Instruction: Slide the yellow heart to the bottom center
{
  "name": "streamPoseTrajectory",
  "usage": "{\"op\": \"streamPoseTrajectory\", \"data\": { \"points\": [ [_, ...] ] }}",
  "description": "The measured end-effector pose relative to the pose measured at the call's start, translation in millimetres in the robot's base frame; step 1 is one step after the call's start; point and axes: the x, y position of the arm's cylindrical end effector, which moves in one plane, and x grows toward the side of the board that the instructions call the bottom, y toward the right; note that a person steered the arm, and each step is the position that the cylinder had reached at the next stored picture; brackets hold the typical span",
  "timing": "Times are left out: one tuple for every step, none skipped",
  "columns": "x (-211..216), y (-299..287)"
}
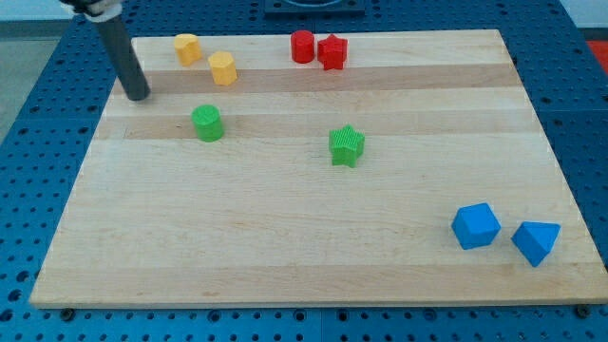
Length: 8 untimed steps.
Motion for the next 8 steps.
{"op": "streamPoseTrajectory", "data": {
  "points": [
    [-29.4, -8.4],
    [-63.3, 3.0],
    [-84.7, 23.6],
    [-99.5, 52.1],
    [-109.8, 74.6],
    [-108.2, 90.1],
    [-90.2, 107.9],
    [-74.5, 130.8]
  ]
}}
